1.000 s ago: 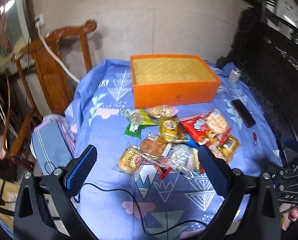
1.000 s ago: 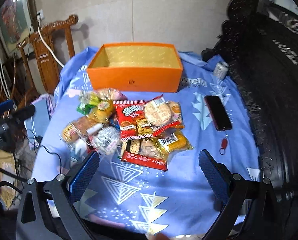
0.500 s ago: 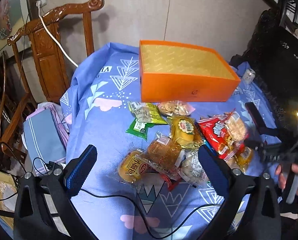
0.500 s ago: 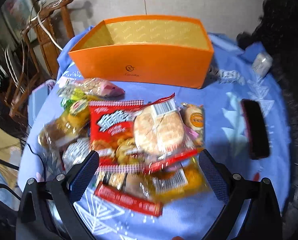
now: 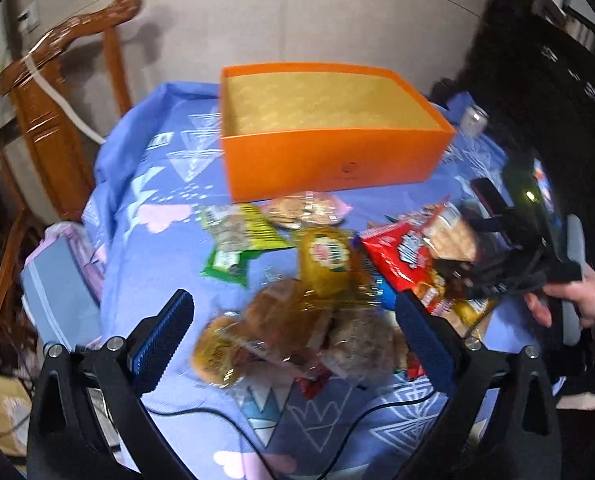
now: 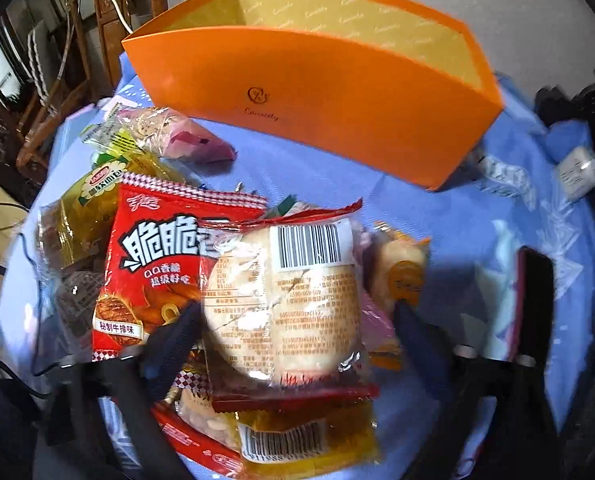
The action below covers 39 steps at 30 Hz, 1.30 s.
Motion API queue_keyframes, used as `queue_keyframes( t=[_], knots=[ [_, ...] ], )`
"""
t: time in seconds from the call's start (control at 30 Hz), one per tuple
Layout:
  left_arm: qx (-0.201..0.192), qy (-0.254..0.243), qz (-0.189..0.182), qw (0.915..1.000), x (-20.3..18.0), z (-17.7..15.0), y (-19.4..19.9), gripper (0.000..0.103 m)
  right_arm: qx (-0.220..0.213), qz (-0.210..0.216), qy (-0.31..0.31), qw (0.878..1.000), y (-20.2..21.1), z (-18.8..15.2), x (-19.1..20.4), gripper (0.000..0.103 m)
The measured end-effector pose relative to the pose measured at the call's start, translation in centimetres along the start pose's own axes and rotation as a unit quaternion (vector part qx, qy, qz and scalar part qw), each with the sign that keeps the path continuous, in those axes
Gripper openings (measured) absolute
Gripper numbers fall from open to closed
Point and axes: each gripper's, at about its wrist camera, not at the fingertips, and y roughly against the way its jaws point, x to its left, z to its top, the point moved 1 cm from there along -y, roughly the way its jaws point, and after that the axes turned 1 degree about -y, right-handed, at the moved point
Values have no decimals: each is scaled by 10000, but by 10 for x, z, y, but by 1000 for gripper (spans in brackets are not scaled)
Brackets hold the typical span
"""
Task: Organize snacks
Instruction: 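Grasp the red chip bag with the left gripper while the right grasps a bread bun, then carry both snacks over the orange box and open both grippers to drop them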
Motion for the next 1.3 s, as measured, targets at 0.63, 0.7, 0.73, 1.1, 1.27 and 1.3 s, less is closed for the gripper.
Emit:
queue_keyframes(
  t=[0.63,0.7,0.73,1.1,1.27,1.3],
  knots=[
    [941,-690,-1201,9859,-105,25,-114,99,-770,541,-2261,9696,59,-68,-52,67],
    [1097,-575,-1289,9839,-106,24,-128,99,-759,478,-2371,9673,58,-76,-57,67],
    [1170,-500,-1348,9827,-106,23,-134,99,-753,458,-2382,9672,56,-78,-57,67],
    [801,-685,-1078,9886,-107,27,-154,60,-857,543,-2405,9653,58,-85,-55,68],
    [353,-995,-1116,9881,-111,28,-137,37,-864,514,-2429,9648,57,-82,-53,68],
    [270,-1045,-1149,9875,-113,28,-134,36,-873,520,-2435,9646,58,-82,-52,68]
  ],
)
